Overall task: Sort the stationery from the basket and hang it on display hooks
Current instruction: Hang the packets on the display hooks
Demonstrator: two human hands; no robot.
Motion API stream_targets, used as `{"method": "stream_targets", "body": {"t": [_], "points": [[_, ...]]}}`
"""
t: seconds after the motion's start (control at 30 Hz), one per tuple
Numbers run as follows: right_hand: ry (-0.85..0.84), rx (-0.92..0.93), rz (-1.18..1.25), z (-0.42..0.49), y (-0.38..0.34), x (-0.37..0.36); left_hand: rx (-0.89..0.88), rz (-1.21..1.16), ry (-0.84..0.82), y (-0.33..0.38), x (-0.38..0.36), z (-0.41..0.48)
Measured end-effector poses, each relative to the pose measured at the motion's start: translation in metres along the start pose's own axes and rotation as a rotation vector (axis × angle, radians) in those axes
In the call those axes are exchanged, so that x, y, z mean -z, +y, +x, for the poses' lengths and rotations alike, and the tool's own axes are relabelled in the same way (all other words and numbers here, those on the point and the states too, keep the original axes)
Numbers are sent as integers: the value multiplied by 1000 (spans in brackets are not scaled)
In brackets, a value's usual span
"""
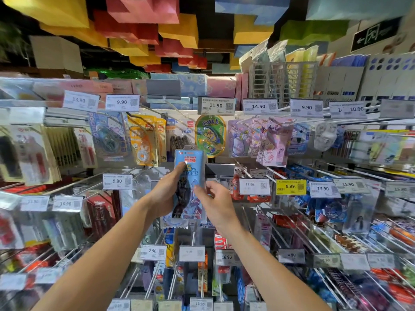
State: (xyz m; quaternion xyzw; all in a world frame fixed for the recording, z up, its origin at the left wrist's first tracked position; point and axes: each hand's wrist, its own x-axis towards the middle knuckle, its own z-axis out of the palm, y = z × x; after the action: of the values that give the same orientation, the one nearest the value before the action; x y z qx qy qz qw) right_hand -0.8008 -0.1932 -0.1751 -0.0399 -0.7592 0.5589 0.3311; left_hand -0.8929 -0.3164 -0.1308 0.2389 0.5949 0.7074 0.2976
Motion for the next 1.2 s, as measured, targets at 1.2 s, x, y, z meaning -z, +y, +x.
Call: {"method": "stream_targets", "body": {"t": [1.2], "points": [[21,-255,-54,-54,88,45,19,-97,-53,6,-7,-9]]}}
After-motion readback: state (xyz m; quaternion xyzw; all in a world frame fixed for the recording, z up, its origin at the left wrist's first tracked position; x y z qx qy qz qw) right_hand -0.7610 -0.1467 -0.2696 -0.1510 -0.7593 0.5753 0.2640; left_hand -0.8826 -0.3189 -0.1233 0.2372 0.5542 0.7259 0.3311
